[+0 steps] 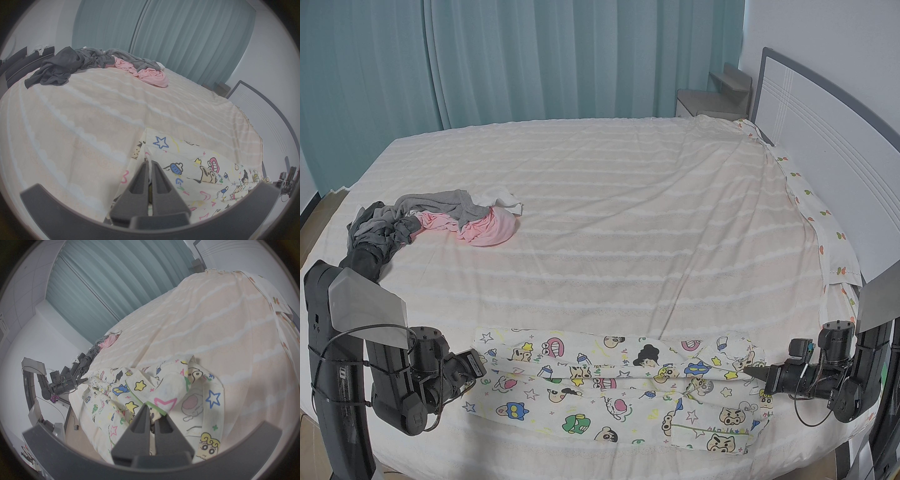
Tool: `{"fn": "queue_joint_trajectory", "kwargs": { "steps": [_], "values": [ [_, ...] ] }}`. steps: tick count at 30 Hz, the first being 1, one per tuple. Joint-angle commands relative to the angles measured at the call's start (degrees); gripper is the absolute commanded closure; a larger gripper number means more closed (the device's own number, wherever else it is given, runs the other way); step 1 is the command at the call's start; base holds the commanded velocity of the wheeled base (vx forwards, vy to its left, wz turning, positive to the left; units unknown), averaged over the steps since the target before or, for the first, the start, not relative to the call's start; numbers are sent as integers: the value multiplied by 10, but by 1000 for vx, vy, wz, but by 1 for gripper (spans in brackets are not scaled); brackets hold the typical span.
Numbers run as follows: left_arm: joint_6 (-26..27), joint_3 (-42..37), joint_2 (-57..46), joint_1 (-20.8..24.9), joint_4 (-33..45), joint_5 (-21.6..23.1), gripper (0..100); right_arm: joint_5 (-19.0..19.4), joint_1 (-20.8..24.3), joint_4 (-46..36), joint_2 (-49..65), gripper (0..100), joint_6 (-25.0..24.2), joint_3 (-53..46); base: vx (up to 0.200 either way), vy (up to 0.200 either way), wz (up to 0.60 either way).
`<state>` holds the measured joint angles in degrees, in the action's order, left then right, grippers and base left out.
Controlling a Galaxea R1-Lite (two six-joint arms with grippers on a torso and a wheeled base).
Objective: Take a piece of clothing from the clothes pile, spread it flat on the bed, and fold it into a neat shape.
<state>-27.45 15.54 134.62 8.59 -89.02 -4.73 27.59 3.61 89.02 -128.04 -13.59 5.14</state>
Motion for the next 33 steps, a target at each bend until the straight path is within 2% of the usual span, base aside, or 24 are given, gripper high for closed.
{"fn": "queue_joint_trajectory", "kwargs": {
  "steps": [1,15,22,23,33],
  "values": [
    [1,-14,4,1,-10,0,100,2,1,8,-5,100,1,-15,0,0,0],
    [12,-26,20,1,-10,-3,100,4,4,8,-31,100,1,-40,0,0,0],
    [10,-28,27,-1,-10,-1,100,34,2,8,-34,100,0,-50,0,0,0],
    [10,-27,28,-1,-10,-5,0,34,1,8,-34,0,0,-50,0,0,0],
    [-21,-30,4,-14,-10,-7,0,32,-19,7,3,0,-6,-50,0,0,0]
  ]
}}
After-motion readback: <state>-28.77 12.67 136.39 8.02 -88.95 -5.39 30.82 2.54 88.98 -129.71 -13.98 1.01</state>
